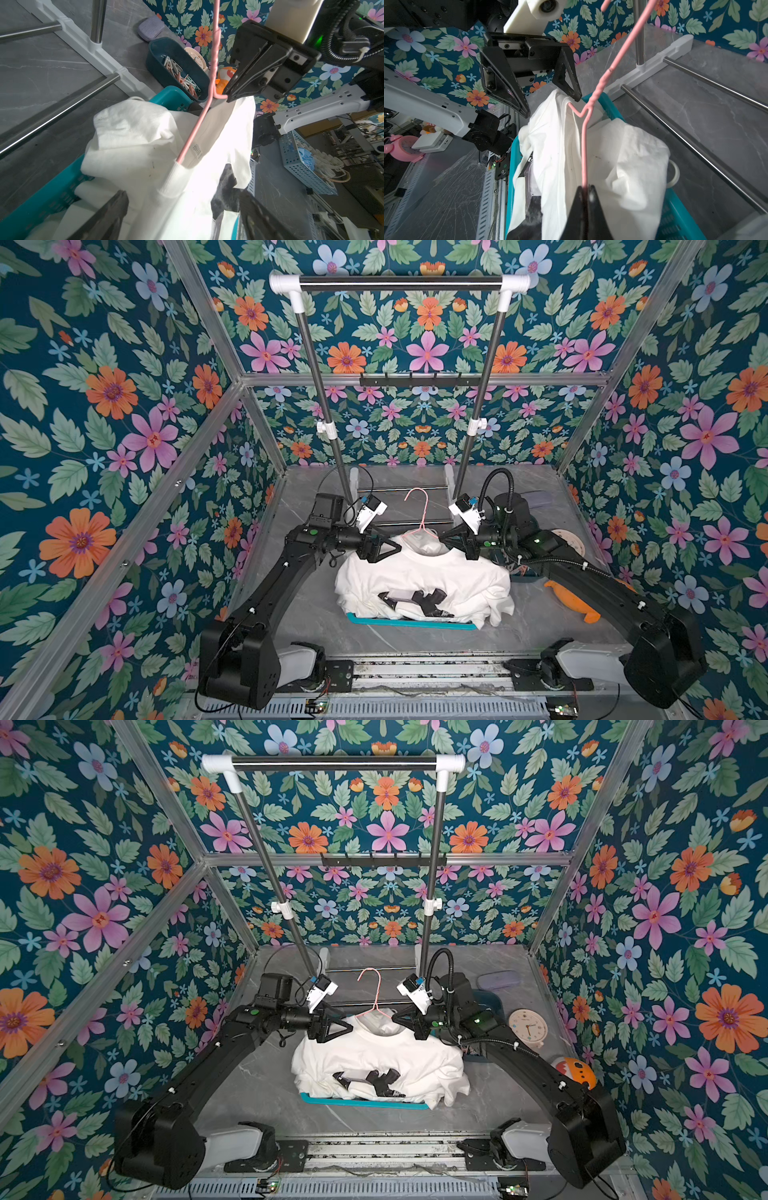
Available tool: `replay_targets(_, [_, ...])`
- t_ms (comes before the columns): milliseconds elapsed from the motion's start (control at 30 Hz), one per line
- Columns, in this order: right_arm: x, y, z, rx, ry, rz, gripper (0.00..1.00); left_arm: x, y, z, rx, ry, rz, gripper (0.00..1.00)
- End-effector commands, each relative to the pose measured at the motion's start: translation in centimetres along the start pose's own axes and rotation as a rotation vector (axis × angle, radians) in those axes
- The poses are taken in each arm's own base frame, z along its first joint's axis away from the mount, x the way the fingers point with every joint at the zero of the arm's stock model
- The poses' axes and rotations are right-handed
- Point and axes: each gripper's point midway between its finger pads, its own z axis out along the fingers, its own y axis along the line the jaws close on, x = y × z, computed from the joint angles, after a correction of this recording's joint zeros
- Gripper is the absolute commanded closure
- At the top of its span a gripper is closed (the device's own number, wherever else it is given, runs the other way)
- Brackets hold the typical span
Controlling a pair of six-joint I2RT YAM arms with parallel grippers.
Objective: Use clothespins to secure the t-shirt on both sides of the hanger
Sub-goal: Pick up the hanger from the basket.
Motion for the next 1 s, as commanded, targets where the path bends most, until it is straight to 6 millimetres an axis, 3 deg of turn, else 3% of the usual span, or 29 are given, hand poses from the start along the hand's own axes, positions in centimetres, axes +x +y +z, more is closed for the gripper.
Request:
replay_targets(0, [-1.7, 1.3, -0.4, -0.060, -0.047, -0.087, 1.00, -0.5, 0.5, -0.8, -0.091, -0.012, 0.076, 0.11])
replay_targets(167, [-2.7, 2.3, -1.2, -0.086, -0.082, -0.127, 1.00, -1.0, -0.2, -1.0, -0.066, -0.032, 0.116, 0.13])
replay_targets(400, [-4.7, 3.6, -2.7, -0.132, -0.137, -0.167, 1.00, 0.0, 0.2, -0.1, -0.019, 0.009, 0.050, 0.21])
replay_targets(700, [-5.4, 2.7, -2.7, -0.139, -0.141, -0.164, 1.00, -0.9, -0.7, -1.0, -0.042, -0.040, 0.052, 0.31])
replay_targets(967, [-5.7, 2.2, -2.1, -0.153, -0.145, -0.161, 1.00, -1.0, -1.6, -1.4, -0.046, -0.065, 0.045, 0.52])
